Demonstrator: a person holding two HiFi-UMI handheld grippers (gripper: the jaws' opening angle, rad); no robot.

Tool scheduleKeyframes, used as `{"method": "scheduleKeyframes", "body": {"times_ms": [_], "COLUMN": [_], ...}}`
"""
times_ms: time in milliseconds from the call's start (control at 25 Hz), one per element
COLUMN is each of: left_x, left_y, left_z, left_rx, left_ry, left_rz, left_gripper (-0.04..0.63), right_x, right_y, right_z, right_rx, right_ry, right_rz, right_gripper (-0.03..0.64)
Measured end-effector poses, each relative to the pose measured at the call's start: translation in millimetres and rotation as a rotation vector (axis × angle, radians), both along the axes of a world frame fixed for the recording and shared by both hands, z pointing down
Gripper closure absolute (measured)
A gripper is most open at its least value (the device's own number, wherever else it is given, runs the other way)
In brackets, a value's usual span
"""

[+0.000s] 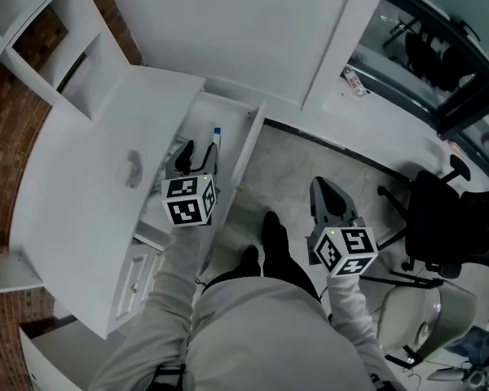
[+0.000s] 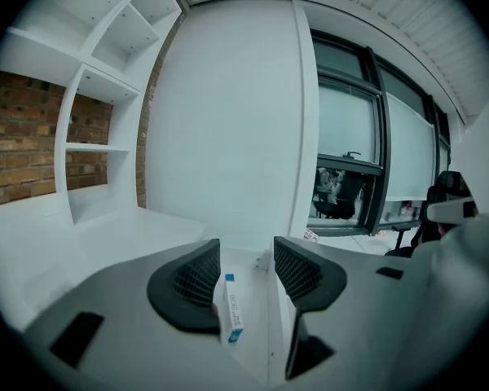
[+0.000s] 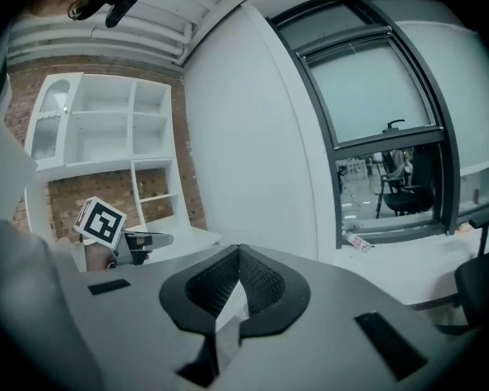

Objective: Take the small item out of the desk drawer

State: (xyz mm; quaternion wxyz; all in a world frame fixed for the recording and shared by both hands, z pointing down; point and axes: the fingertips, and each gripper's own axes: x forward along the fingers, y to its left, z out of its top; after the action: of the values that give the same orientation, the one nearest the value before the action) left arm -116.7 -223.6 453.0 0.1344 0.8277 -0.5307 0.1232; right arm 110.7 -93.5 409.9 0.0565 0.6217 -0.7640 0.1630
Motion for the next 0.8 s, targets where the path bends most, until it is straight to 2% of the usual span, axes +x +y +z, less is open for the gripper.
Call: {"method": "scheduleKeyframes", "body": {"times_ms": [240, 520, 800], "left_x": [7.8, 17.6, 24.8], "left_y": [-32.1, -65.6, -85.2], "left_z": [24.7, 65.5, 112.9], "left_rx": [-0.057, -0.165, -0.280], "left_ry": [-0.051, -0.110, -0.175], "left_rz": [-0.026, -0.050, -0.063], "left_gripper": [0.390, 0.377, 0.371], "right_x": [9.3, 7.1, 17.9], "right_y": [-50.1, -103.0, -134.3], "right_z": [-3.7, -1.1, 6.7], "right_rx": [0.010, -0.006, -0.033], "right_ry": [-0.012, -0.020, -0.031], "right_rz": [-0.055, -0.142, -0.170], "right_gripper": [0.588, 0.588, 0.588]}}
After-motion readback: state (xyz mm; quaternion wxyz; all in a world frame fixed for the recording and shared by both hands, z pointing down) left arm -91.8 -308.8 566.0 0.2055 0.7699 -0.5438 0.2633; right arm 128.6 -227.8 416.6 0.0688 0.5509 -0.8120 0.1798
